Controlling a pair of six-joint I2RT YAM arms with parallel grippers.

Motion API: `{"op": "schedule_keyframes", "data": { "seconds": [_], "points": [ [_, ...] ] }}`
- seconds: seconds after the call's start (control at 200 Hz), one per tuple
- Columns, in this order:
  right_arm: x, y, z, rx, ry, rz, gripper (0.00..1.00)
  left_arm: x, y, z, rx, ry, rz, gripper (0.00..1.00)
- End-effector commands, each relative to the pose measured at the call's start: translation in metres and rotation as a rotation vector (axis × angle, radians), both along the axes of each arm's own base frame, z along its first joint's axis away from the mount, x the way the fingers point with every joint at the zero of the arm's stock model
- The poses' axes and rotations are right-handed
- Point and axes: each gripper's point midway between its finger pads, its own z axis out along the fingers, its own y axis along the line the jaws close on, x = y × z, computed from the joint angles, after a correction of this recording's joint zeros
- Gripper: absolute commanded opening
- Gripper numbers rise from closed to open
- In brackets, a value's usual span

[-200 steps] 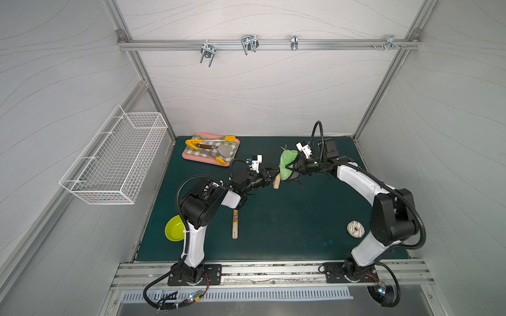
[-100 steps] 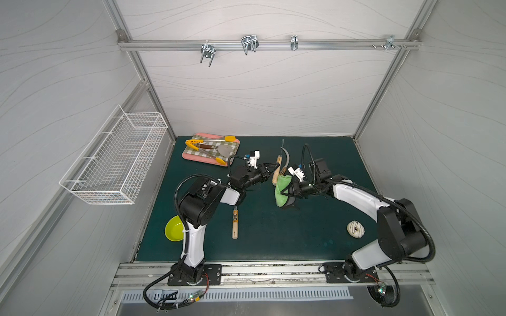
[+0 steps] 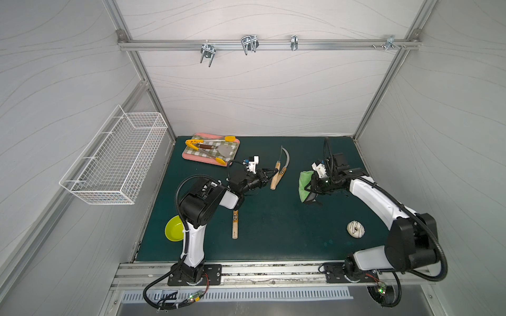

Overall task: Wipe small sickles with rags
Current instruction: Place the rag at the center of the board.

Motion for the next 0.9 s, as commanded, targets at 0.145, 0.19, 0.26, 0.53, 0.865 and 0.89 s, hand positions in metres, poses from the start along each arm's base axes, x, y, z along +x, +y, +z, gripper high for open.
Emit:
{"op": "schedule_keyframes", "data": {
  "seconds": [0.145,0.19,0.26,0.53,0.865,0.89],
  "points": [
    [0.002,-0.016,-0.052,-0.146,0.112,0.011,0.15,-0.013,0.001,0.031,-0.046,-0.108,-0.036,0.00],
    [0.004,-0.017,-0.058,-0.157,0.128,0.010,0.16,-0.014,0.001,0.029,-0.042,-0.108,-0.037,0.00],
    [0.007,-0.015,-0.067,-0.158,0.146,0.012,0.17,-0.015,0.001,0.029,-0.039,-0.109,-0.039,0.00],
    [0.014,-0.009,-0.075,-0.140,0.159,0.028,0.37,-0.020,0.004,0.026,-0.027,-0.111,-0.039,0.00],
    [0.015,-0.015,-0.034,-0.146,0.053,0.005,0.60,-0.027,-0.001,0.022,-0.001,-0.105,-0.059,0.00],
    [0.015,-0.016,-0.029,-0.151,0.042,0.000,0.62,-0.028,-0.001,0.021,0.004,-0.105,-0.061,0.00]
  ]
}}
